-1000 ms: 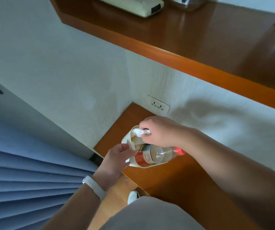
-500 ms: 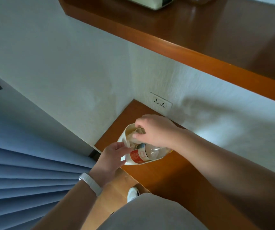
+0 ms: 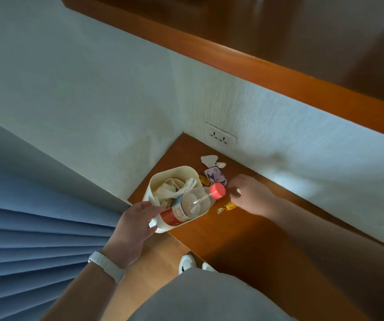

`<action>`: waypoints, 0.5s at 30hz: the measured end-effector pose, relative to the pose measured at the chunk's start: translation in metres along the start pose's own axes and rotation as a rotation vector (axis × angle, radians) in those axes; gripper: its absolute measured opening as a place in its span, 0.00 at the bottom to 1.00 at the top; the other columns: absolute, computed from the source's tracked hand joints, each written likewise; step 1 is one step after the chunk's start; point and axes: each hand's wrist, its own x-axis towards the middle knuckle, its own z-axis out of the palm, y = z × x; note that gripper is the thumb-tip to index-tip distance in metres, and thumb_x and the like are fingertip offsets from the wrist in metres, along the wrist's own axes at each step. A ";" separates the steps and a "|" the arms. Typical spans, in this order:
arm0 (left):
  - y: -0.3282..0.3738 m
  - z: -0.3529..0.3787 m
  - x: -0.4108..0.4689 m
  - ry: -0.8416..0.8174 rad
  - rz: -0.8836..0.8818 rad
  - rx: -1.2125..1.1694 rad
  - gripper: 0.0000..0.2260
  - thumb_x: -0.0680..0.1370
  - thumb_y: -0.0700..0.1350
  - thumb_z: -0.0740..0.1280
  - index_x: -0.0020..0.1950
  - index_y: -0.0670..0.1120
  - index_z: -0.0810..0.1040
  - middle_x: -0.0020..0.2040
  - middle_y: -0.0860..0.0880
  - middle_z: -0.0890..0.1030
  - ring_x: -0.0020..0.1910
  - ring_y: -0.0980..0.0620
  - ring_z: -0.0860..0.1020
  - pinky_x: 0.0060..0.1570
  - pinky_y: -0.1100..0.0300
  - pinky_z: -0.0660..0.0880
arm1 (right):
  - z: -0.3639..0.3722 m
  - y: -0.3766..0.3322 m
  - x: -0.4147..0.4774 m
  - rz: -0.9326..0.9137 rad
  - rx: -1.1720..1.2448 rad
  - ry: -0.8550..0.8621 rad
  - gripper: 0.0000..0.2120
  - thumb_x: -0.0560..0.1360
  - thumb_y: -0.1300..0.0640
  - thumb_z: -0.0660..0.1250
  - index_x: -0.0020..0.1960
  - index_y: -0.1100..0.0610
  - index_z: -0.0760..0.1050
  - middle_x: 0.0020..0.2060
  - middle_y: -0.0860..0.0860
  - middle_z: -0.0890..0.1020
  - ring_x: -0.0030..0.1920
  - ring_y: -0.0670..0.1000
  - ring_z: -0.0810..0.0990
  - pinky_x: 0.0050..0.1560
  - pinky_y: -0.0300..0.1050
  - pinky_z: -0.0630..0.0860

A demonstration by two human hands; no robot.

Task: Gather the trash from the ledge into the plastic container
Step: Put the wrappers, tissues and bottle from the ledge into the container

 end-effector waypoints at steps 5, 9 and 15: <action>-0.003 0.000 0.000 0.035 -0.003 -0.083 0.08 0.81 0.39 0.67 0.60 0.44 0.76 0.55 0.49 0.78 0.60 0.48 0.77 0.55 0.57 0.78 | 0.052 0.021 -0.002 -0.116 -0.226 -0.078 0.20 0.78 0.55 0.66 0.69 0.52 0.73 0.64 0.49 0.76 0.64 0.52 0.74 0.60 0.49 0.77; 0.002 0.003 -0.006 0.007 -0.015 -0.151 0.06 0.80 0.40 0.67 0.57 0.44 0.76 0.57 0.45 0.77 0.59 0.47 0.74 0.64 0.47 0.71 | 0.064 0.029 0.003 -0.148 -0.341 -0.070 0.14 0.78 0.59 0.63 0.63 0.56 0.76 0.60 0.51 0.77 0.60 0.52 0.75 0.56 0.48 0.78; 0.003 0.006 -0.010 0.014 0.003 -0.053 0.08 0.82 0.41 0.65 0.60 0.44 0.77 0.53 0.54 0.81 0.53 0.57 0.79 0.46 0.64 0.79 | 0.066 0.034 0.008 -0.126 -0.371 -0.122 0.08 0.79 0.60 0.62 0.57 0.58 0.76 0.53 0.52 0.77 0.56 0.52 0.76 0.54 0.47 0.79</action>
